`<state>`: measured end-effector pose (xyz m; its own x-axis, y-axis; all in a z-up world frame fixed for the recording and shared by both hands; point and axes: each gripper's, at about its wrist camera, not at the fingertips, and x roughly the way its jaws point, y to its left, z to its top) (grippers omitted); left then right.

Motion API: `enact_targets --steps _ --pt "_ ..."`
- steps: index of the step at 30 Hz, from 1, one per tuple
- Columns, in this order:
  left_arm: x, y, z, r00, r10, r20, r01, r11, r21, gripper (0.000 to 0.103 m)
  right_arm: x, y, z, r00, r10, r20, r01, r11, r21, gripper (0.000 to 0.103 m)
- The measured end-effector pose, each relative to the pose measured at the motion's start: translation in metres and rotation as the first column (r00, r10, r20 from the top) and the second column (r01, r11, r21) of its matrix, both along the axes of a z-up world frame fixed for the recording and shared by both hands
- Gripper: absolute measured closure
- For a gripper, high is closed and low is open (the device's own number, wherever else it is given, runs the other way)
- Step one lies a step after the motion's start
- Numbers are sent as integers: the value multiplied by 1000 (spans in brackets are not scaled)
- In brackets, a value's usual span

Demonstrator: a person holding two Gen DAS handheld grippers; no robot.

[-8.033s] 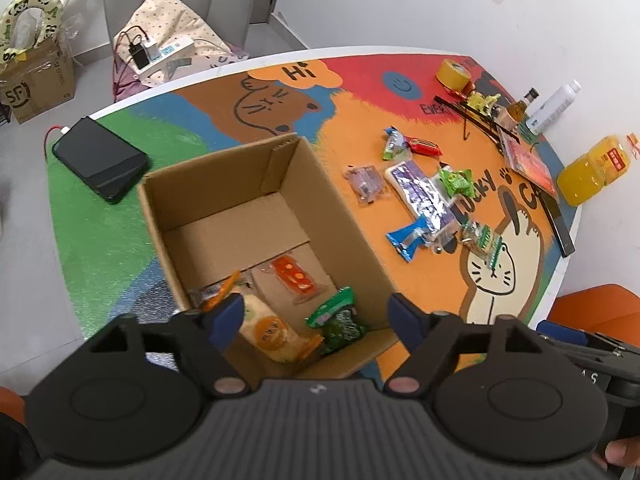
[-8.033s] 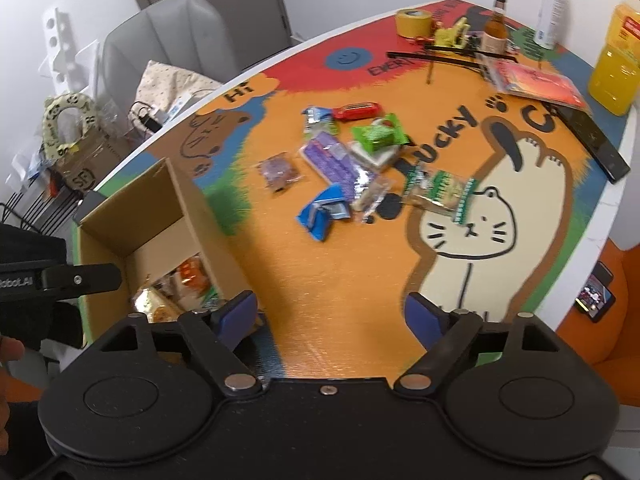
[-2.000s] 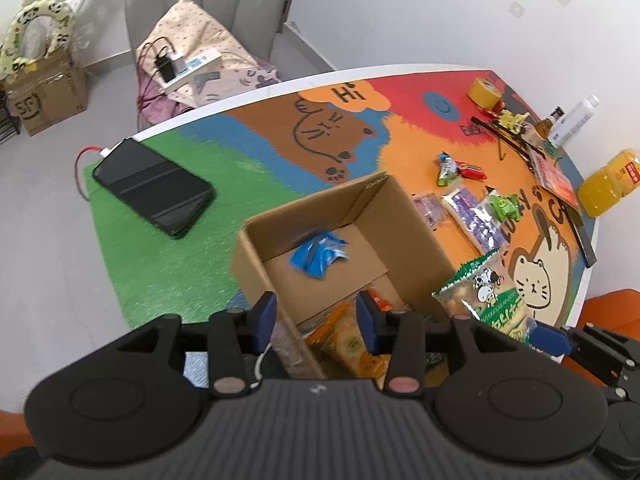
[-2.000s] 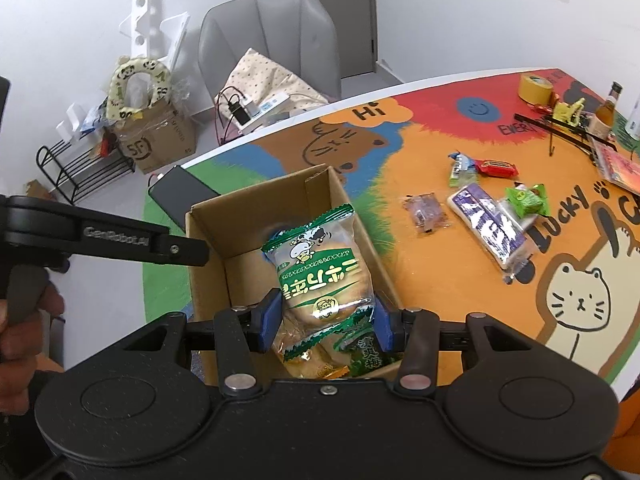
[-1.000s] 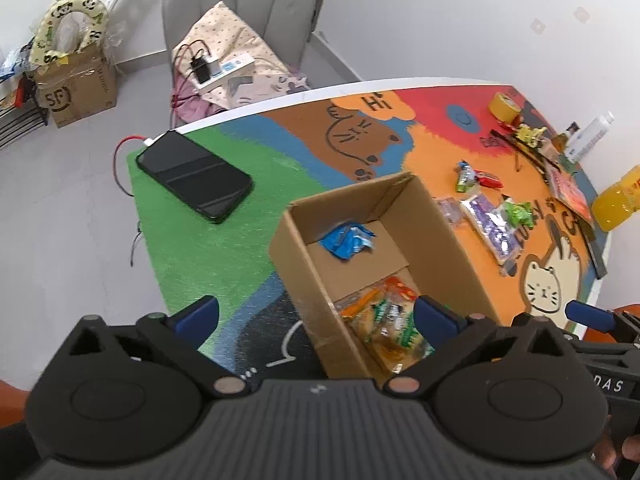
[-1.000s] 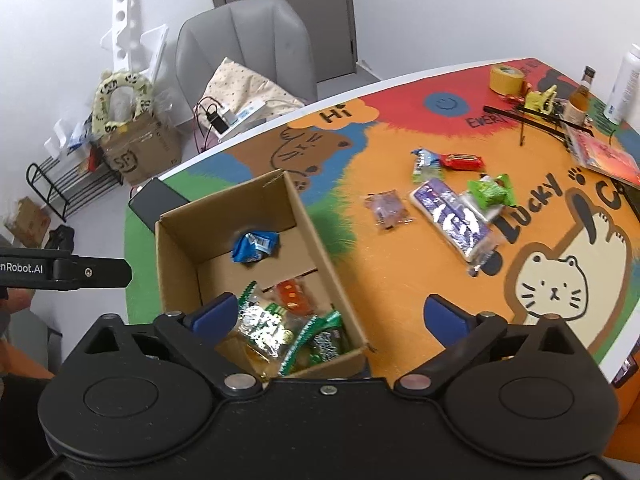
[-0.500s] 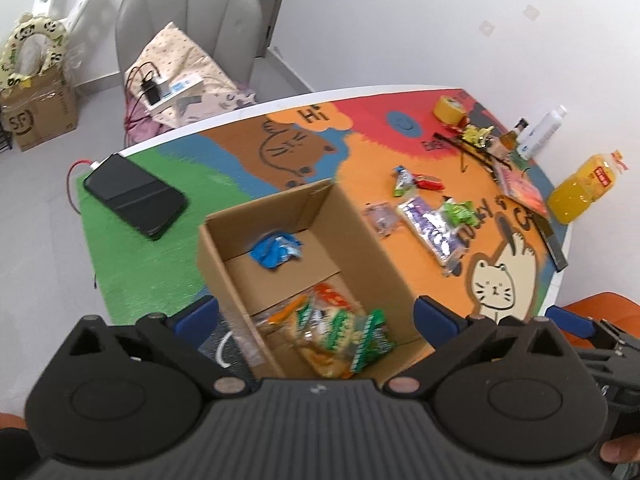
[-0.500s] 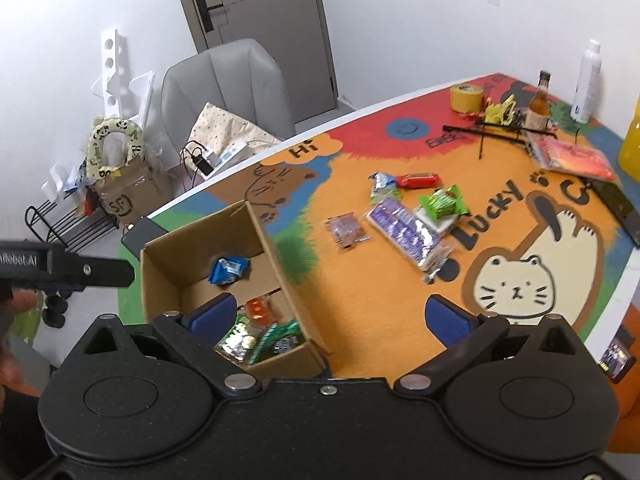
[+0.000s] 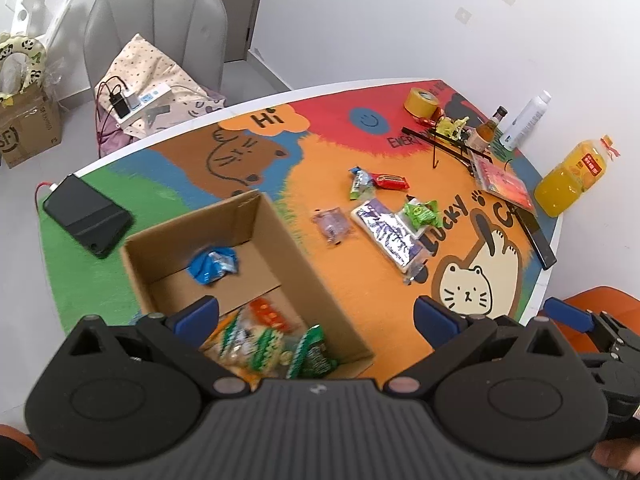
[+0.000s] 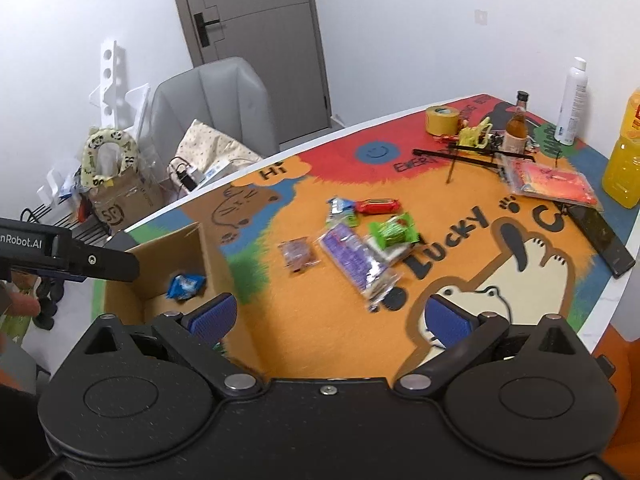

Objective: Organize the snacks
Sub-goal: 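Withdraw both grippers from the box toward the remaining snacks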

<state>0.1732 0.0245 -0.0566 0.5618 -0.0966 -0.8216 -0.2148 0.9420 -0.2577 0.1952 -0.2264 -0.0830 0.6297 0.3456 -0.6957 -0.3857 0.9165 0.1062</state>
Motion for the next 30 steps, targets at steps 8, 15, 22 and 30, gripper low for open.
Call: enact_targets --steps 8,15,22,30 --pt "34 -31 -1 998 56 24 -56 998 -7 0 34 -32 -3 1000 4 -4 -4 1000 11 3" --pt "67 -55 0 997 69 38 -68 998 -11 2 67 -50 -9 999 10 -35 -9 1000 26 8" --pt "96 -69 -9 993 116 38 -115 993 -15 8 104 -54 -18 995 43 -86 -40 998 37 23" --pt "125 -66 -34 977 214 -16 -214 977 -21 24 139 -41 -34 984 114 -138 -110 993 36 29"
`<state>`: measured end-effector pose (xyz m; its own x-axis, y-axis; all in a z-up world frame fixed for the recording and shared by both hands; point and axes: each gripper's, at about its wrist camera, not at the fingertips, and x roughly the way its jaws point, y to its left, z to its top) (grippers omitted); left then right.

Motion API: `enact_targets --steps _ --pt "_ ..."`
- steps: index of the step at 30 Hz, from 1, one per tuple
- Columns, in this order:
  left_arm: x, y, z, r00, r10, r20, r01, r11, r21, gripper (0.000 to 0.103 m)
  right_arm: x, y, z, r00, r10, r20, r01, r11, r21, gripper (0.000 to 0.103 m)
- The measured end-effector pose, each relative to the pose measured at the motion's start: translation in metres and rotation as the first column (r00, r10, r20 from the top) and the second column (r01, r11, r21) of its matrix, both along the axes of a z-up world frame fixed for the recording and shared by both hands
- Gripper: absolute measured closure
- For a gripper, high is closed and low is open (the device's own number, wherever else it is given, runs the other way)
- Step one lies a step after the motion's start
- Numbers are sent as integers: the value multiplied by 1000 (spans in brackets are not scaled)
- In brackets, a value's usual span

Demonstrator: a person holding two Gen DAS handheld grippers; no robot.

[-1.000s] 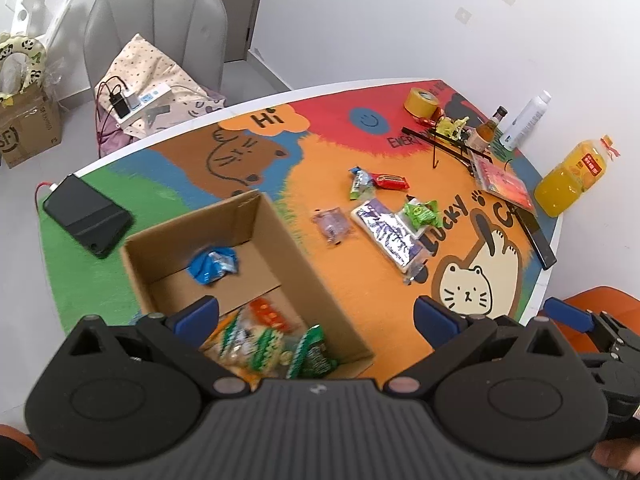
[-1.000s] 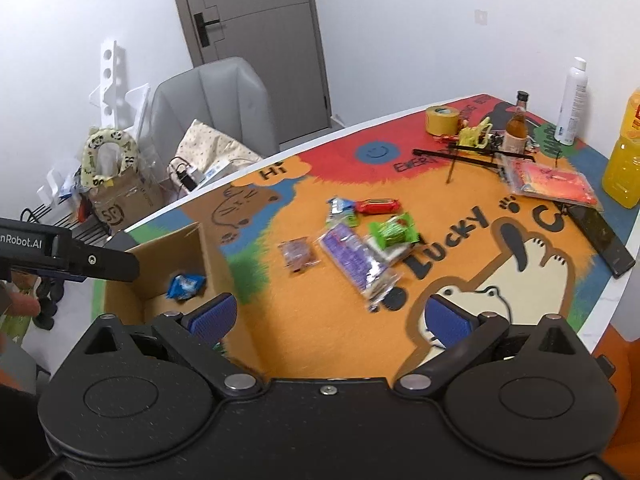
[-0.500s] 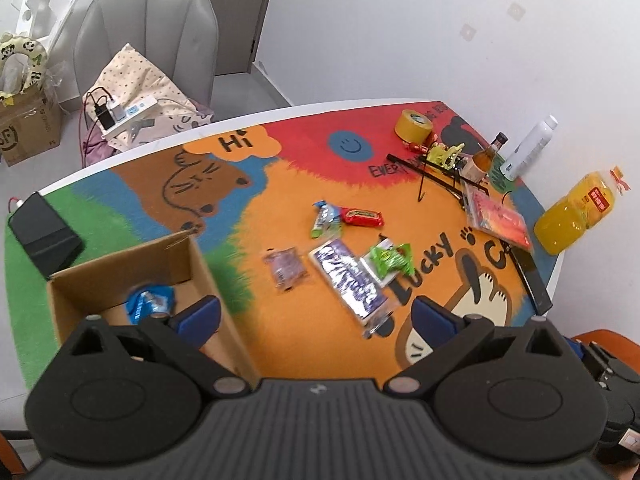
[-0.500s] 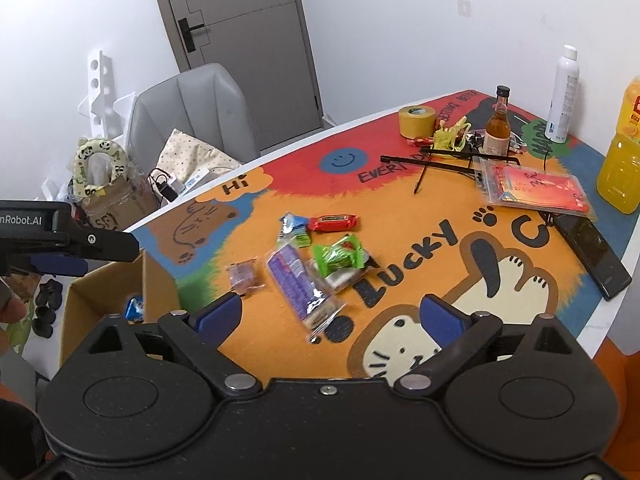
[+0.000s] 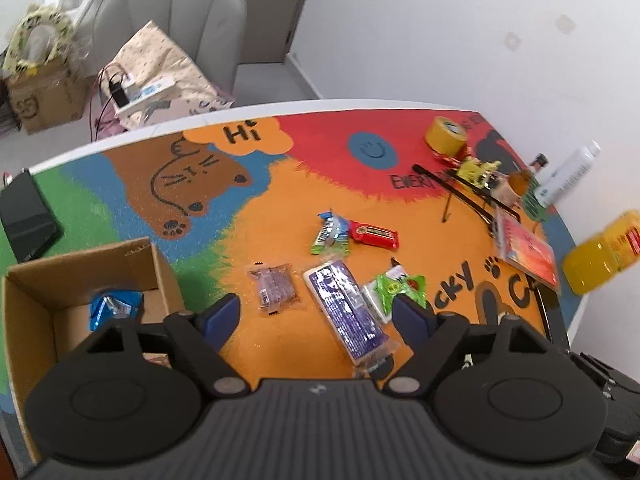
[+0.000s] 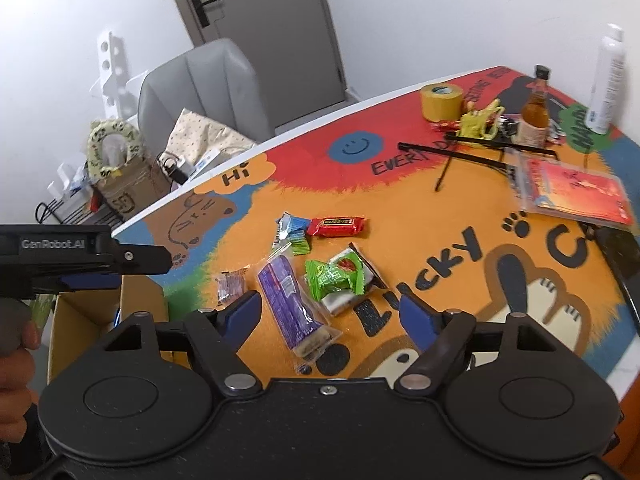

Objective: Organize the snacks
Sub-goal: 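Withdraw both grippers from the box toward the remaining snacks, then grasp the green candy with the right gripper while the left grasps the clear purple-wrapped snack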

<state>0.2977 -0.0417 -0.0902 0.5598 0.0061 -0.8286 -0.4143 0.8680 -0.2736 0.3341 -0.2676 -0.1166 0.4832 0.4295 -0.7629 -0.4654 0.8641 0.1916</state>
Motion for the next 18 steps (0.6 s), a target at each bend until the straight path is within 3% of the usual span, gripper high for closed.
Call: enact_targets --steps 7,18 --pt "19 11 -27 996 78 -36 -79 997 -22 33 27 16 -22 998 30 -50 -31 999 -25 33" --pt "49 19 -77 986 141 -94 -145 989 -32 37 58 32 -58 996 22 -91 -28 998 -65 33"
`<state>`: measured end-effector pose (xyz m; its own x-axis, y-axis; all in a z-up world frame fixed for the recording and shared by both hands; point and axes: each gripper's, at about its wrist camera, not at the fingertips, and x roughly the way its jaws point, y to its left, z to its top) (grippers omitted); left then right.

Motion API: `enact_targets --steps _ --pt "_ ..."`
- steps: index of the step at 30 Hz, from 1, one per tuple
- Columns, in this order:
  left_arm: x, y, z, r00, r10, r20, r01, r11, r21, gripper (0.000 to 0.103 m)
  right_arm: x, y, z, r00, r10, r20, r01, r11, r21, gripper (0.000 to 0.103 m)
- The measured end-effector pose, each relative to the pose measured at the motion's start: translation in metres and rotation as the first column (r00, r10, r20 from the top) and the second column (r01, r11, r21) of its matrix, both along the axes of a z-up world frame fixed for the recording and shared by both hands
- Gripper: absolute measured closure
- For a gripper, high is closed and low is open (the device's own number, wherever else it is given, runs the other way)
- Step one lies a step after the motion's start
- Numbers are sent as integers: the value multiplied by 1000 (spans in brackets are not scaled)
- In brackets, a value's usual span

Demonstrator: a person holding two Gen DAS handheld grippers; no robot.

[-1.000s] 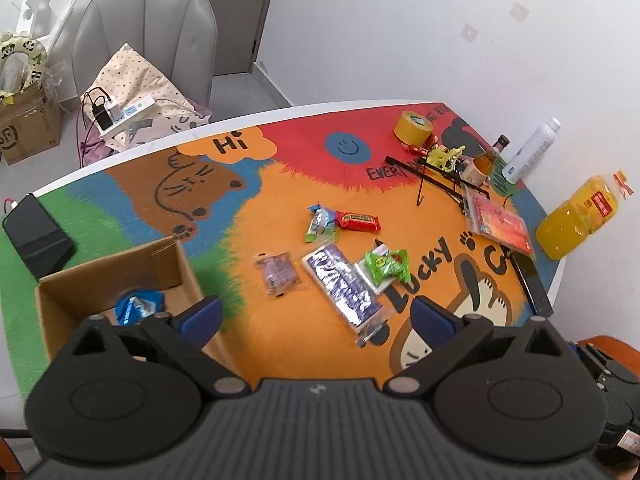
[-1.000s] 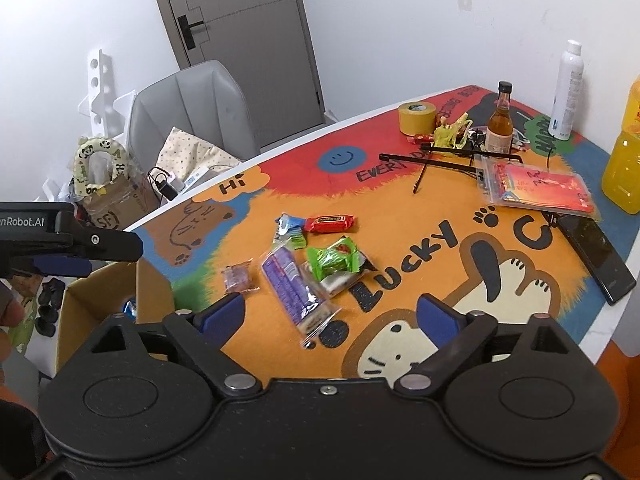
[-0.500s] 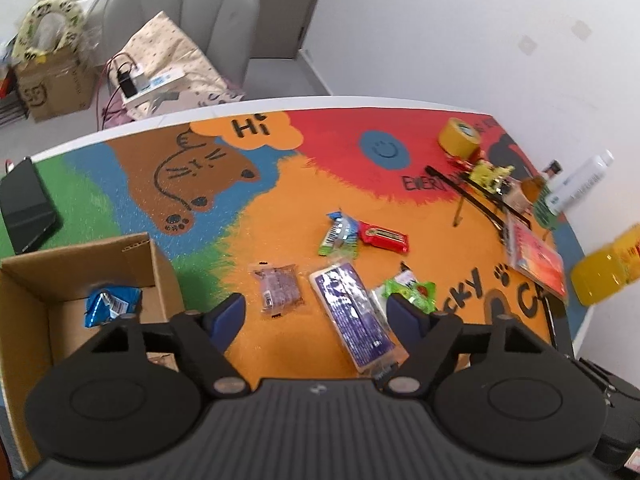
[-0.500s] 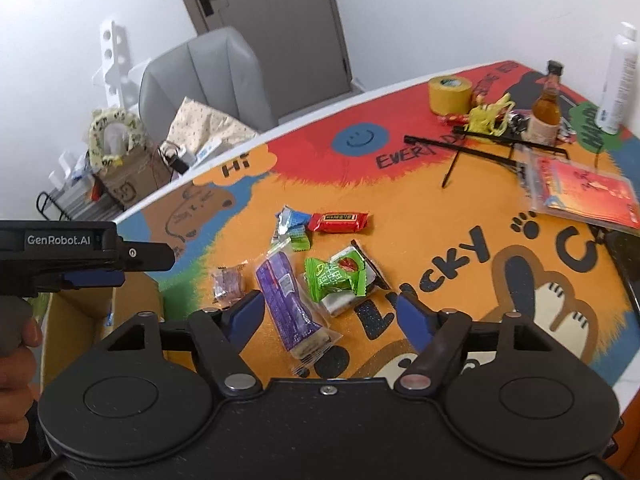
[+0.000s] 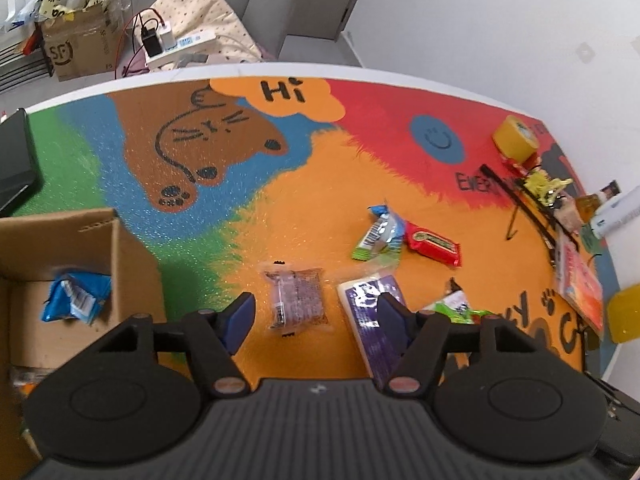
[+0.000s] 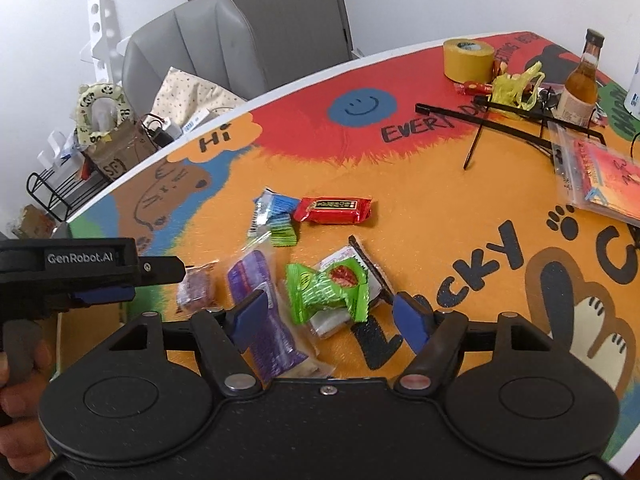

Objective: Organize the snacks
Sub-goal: 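Grasp the green candy with the right gripper while the left grasps the clear purple-wrapped snack, then carry both held snacks over the cardboard box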

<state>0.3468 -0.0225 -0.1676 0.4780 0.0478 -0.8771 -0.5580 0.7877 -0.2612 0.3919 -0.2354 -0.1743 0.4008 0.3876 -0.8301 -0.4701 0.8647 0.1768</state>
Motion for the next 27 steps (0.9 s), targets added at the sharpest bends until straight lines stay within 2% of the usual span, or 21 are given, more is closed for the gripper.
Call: enact_targets --steps 8,12,14,15,17,19,22,27 --pt "17 4 -32 998 18 -57 -17 1000 10 39 15 4 -16 1000 -10 -19 10 1000 -8 34" --pt "22 2 -45 997 10 -73 -8 1000 21 42 16 8 -19 1000 -2 -23 2 1000 0 45" --pt "24 1 -49 996 4 -85 -2 1000 29 44 16 9 -20 1000 5 -29 -5 1000 -1 61" --pt "24 0 -52 996 5 -91 -3 1000 28 49 16 9 -21 999 5 -33 -5 1000 3 65" --pt "24 0 -56 995 8 -96 -6 1000 13 59 13 7 -19 1000 2 -26 -1 1000 19 68" --pt "23 -2 -55 995 10 -97 -6 999 34 68 10 6 -17 1000 6 -20 -6 1000 25 73" --pt "21 -3 -54 995 0 -103 4 999 36 71 3 5 -14 1000 6 -19 -5 1000 26 77" --pt "13 -4 -46 994 -25 -106 27 999 21 72 -10 1 -7 999 -24 -22 25 999 36 78"
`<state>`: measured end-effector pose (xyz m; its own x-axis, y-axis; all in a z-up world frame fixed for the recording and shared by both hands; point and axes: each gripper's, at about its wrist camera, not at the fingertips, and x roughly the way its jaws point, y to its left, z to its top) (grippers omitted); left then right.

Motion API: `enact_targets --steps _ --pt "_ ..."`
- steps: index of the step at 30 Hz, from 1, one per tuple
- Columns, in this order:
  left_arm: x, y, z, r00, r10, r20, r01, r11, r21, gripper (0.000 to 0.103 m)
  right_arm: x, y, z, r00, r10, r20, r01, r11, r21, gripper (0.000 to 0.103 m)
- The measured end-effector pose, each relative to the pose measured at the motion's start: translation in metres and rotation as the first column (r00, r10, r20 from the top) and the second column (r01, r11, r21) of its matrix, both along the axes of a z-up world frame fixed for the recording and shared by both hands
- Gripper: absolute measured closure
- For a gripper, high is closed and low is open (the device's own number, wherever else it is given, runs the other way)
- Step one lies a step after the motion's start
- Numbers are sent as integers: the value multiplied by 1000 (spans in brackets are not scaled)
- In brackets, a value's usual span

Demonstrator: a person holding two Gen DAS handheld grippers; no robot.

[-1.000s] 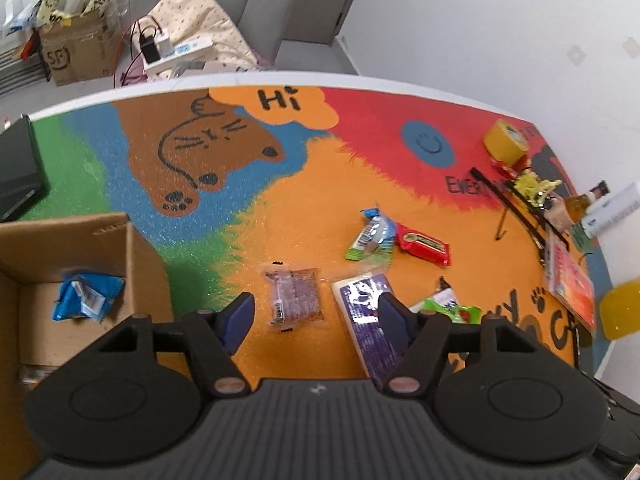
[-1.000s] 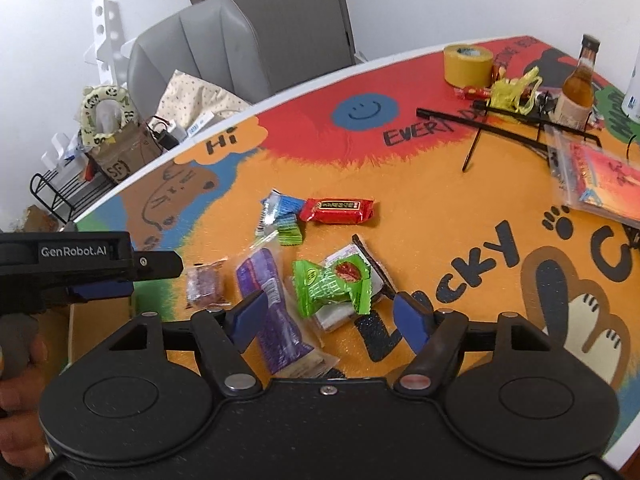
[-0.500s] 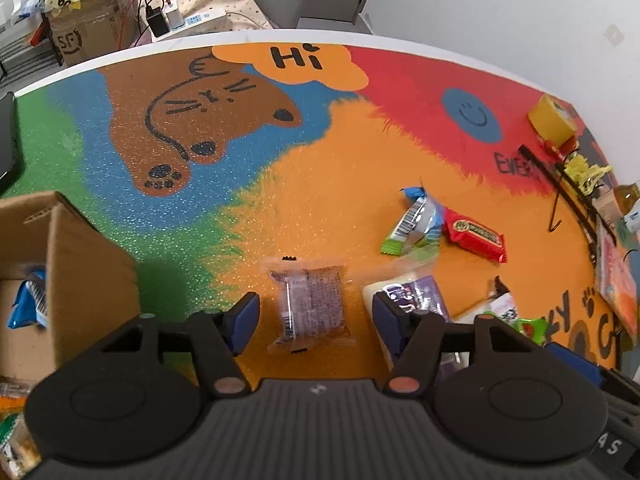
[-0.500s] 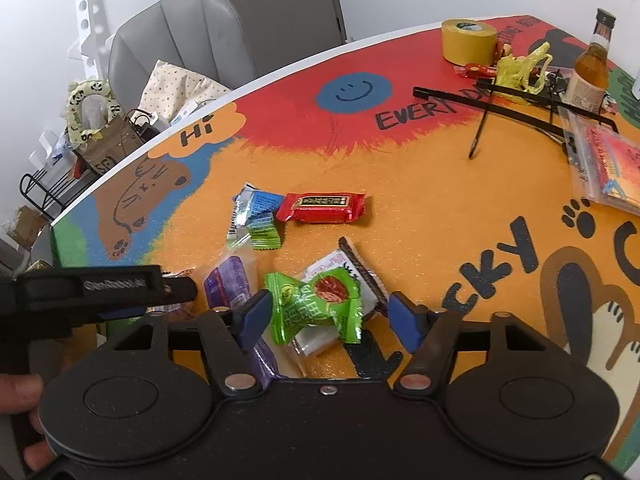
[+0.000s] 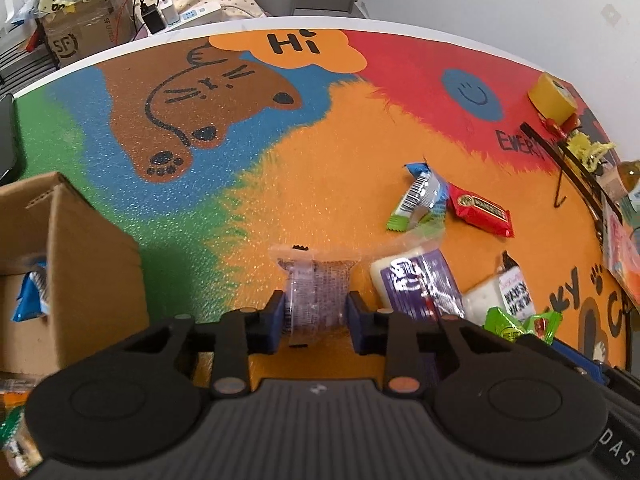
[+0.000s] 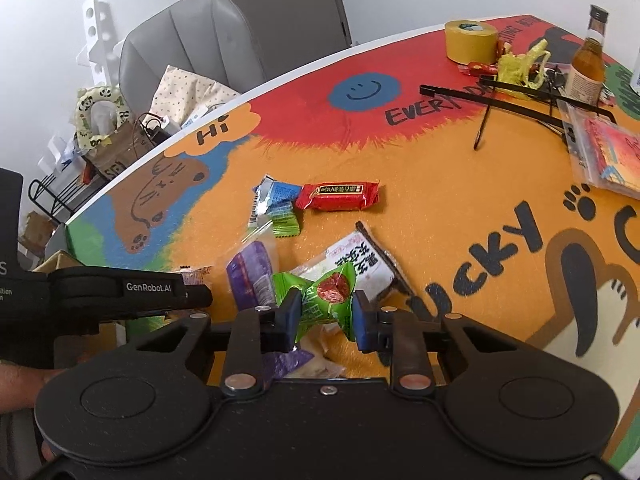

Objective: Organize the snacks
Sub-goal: 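Carry both held snacks over the cardboard box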

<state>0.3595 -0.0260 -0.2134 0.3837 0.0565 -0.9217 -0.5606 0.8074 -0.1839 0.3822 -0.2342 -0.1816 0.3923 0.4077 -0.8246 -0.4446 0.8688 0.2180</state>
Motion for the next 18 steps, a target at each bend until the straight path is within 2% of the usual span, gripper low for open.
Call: enact_targets --steps 11,18 --pt "-30 -2 43 995 -92 36 93 996 -8 72 -41 3 29 994 -104 25 102 994 46 78" --pt "-54 3 70 980 -177 87 179 984 -19 73 -79 11 45 981 -184 55 181 981 67 78"
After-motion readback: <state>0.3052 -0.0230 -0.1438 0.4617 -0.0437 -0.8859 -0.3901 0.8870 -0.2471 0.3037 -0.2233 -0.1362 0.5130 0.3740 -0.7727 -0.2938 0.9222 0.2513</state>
